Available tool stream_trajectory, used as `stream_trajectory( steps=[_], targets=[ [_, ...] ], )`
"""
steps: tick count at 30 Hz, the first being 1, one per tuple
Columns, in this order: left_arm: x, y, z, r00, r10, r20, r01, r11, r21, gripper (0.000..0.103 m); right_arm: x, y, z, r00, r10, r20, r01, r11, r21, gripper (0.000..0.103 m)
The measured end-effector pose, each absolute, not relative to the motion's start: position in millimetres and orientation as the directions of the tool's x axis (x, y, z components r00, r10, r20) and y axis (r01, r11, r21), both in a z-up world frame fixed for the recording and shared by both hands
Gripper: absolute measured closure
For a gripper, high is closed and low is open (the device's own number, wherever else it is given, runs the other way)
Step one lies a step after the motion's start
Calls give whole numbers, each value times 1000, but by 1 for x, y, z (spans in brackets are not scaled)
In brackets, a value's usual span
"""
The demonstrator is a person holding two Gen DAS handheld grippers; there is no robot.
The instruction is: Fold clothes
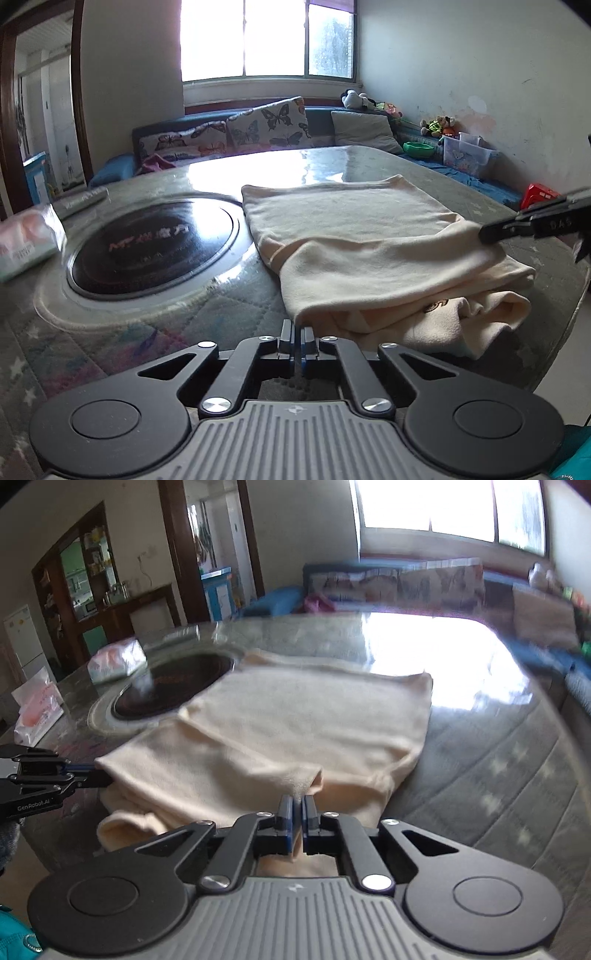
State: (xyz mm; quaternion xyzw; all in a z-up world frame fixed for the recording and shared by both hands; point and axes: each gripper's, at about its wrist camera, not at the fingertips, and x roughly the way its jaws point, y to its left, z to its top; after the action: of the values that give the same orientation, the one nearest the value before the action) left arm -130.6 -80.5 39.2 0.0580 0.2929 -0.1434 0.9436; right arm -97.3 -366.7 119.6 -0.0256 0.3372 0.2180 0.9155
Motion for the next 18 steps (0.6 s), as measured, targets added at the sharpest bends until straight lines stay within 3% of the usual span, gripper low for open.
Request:
stream_trajectory(
  steps=[4, 9, 18],
  targets=[
    [-140, -86, 44, 799, -238, -552, 348, 932, 103, 101, -105, -370, 132, 712, 346, -612, -410, 911, 38, 99],
    [-135, -88, 31, 758, -233, -609, 380, 917, 123, 100, -96, -376, 109, 659, 338, -672, -395, 916, 74, 98],
    [-113, -64, 62, 745, -274, -608, 366, 930, 28, 96, -94, -385, 123, 697, 351, -625, -396, 915, 73, 92]
  ],
)
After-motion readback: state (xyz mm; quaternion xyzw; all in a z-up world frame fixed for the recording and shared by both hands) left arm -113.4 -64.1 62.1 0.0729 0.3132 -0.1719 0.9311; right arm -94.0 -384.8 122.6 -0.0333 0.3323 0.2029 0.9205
